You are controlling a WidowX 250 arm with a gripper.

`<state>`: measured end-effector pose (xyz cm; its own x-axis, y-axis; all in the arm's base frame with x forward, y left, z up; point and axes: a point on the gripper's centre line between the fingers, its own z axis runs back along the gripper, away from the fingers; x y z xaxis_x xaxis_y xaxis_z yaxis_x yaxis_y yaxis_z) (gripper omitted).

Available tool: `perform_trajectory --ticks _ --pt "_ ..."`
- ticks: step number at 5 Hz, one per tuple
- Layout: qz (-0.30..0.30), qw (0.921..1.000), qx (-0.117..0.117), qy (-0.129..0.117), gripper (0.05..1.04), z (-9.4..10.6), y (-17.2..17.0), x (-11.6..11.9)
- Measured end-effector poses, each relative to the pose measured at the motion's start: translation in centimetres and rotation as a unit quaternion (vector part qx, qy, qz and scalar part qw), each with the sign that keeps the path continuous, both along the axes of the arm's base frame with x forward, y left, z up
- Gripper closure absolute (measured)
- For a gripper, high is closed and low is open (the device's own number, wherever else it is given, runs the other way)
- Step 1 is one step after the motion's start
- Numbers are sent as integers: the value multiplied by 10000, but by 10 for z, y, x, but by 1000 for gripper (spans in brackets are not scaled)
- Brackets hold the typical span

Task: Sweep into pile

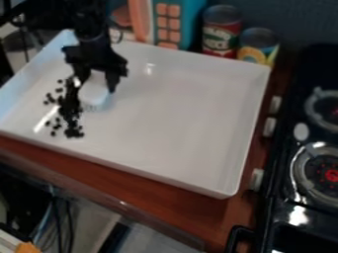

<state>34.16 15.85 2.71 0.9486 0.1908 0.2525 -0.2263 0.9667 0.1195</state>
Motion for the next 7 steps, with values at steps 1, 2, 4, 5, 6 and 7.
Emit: perform_trajectory --ticks 1,2,4,5,6,7 --pt "-239 9980 -511 269 351 7 -23 -17" --pt "31 9969 -773 136 351 29 -33 -22" --pt "390 9926 -1080 384 351 34 -51 -25" --pt "728 9937 -610 599 351 28 -81 -19" --pt "1037 9864 -516 1164 351 6 -106 -7" --pt "1072 9830 -905 1187 351 -4 -114 14"
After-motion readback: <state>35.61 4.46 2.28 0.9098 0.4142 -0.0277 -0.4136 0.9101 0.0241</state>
